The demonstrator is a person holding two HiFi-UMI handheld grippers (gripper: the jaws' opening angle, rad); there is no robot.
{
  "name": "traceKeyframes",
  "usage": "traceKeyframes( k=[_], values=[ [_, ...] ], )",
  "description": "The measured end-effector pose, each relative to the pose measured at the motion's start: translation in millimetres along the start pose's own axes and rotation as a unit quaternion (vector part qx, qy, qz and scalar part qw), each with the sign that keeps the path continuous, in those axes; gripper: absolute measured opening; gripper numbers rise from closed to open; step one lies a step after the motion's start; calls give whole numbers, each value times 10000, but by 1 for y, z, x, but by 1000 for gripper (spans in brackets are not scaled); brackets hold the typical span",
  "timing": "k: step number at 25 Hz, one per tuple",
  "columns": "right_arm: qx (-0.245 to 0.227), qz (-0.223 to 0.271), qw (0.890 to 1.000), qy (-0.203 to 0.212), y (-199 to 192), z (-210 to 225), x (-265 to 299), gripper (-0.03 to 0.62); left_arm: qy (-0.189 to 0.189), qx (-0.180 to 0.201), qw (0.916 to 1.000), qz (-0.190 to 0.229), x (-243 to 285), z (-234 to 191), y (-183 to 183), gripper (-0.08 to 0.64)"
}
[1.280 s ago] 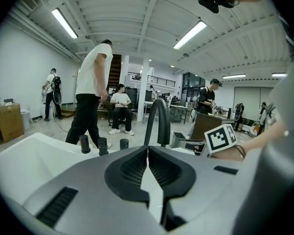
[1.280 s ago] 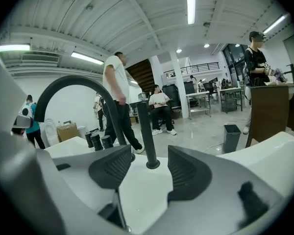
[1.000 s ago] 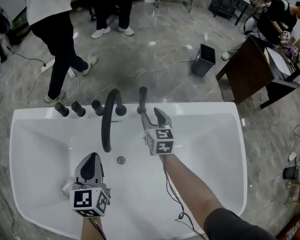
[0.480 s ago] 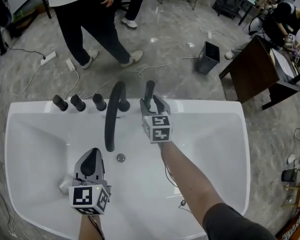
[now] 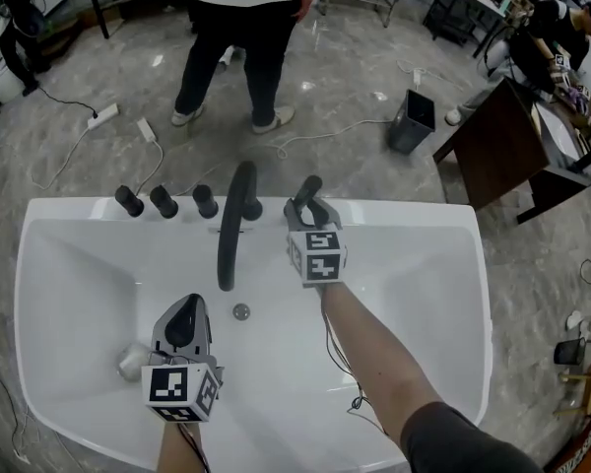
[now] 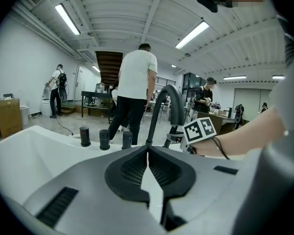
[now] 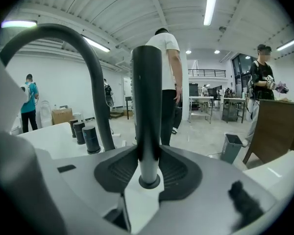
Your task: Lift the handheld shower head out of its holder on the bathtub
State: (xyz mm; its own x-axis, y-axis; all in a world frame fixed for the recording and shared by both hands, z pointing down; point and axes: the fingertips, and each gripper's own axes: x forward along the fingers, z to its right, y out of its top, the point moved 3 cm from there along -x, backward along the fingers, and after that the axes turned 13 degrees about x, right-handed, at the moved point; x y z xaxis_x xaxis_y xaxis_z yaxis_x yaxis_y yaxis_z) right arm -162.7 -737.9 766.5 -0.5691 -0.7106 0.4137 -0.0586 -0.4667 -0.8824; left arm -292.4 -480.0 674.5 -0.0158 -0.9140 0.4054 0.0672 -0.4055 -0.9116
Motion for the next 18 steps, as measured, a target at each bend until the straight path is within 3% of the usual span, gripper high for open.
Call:
traceKeyframes(
  k=[18],
  values=[
    [-430, 860, 9942, 487, 91, -56, -181, 138, -64, 43, 9995, 314, -116, 42, 66, 17]
  ],
)
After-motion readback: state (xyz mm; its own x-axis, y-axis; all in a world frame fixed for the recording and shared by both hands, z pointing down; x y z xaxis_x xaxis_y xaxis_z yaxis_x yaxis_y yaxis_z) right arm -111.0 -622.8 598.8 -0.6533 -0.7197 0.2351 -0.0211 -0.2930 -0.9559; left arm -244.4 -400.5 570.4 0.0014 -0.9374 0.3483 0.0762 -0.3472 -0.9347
